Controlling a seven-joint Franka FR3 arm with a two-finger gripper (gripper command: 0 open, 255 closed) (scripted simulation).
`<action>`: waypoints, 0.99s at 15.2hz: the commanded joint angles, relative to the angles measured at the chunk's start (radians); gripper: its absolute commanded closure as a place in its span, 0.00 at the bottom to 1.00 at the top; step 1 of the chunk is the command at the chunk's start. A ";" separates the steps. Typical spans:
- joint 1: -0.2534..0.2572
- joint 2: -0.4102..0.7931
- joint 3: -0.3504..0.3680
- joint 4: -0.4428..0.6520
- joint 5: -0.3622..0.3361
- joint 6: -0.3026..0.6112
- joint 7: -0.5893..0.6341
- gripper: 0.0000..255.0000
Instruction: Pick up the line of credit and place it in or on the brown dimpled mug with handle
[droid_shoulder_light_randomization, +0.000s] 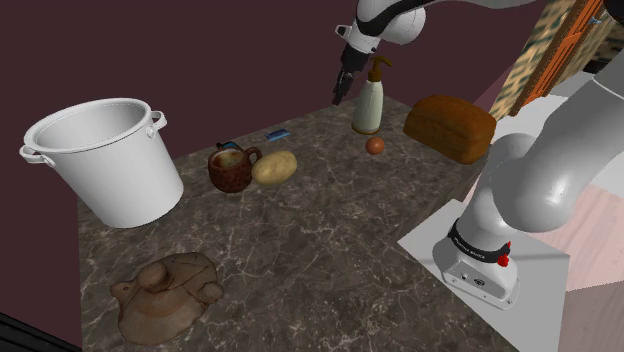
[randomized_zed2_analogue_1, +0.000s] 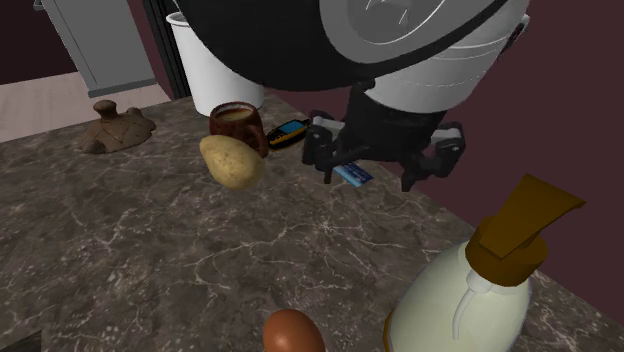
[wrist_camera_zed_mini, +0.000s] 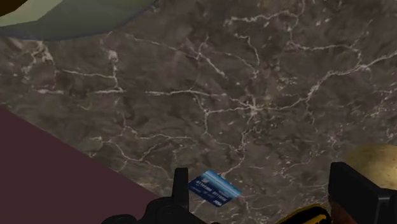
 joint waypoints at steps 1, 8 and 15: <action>0.047 0.090 -0.045 0.054 0.101 0.010 -0.151 0.00; 0.070 0.416 -0.070 0.282 0.454 -0.076 -0.615 0.00; -0.014 0.689 0.037 0.553 0.639 -0.216 -0.903 0.00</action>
